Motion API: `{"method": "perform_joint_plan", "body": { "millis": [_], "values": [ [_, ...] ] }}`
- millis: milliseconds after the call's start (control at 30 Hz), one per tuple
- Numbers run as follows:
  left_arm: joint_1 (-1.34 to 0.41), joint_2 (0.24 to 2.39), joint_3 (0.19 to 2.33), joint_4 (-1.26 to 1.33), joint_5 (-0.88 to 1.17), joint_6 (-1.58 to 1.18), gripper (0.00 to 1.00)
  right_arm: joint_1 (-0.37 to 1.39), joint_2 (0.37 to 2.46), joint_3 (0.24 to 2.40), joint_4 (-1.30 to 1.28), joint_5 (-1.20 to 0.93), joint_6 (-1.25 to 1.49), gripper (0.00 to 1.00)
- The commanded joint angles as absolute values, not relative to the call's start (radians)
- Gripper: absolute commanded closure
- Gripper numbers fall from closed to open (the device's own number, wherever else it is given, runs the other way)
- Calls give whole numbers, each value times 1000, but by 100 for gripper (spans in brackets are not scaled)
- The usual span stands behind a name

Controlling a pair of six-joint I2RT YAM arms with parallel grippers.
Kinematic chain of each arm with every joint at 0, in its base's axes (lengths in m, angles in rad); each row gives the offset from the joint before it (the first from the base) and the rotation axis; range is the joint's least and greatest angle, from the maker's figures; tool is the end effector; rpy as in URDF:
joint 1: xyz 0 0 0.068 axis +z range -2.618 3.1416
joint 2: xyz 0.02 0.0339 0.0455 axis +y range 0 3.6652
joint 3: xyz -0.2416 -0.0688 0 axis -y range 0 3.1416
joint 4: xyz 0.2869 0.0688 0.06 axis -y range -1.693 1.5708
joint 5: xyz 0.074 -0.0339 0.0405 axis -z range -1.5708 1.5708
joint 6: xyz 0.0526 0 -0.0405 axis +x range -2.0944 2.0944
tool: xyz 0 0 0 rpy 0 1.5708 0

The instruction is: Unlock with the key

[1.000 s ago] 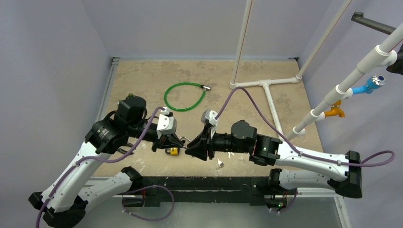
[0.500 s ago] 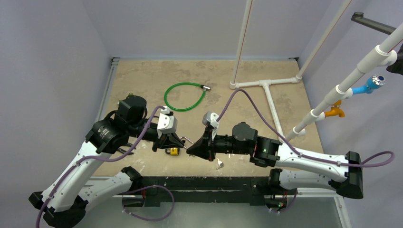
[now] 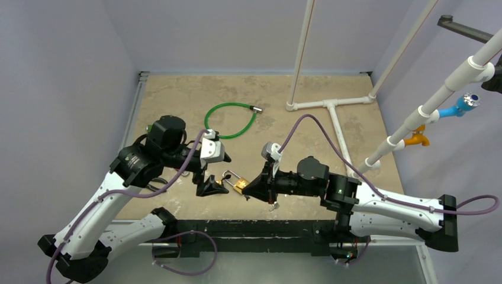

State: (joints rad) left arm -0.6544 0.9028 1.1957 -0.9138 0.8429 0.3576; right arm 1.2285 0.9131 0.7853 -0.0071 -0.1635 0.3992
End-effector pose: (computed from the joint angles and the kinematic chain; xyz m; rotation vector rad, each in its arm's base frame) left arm 0.1478 -0.1629 0.3800 1.4365 1.5969 -1.0872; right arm 0.0890 0.2754 0.3107 -0.8871 1.6790 1.3092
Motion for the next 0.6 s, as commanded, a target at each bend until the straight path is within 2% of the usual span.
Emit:
{"method": "perform_joint_plan", "body": {
  "millis": [0, 200, 433, 567],
  "values": [
    [-649, 937, 1192, -931, 722, 592, 0, 1230, 824, 719, -93, -69, 501, 100],
    [-715, 1045, 994, -899, 608, 1012, 0, 1230, 691, 637, -211, 55, 637, 100],
    [-749, 1278, 892, -719, 568, 1164, 0, 1230, 585, 625, -319, 102, 698, 100],
    [-757, 1409, 909, -654, 530, 1208, 0, 1230, 525, 632, -357, 93, 714, 100]
  ]
}}
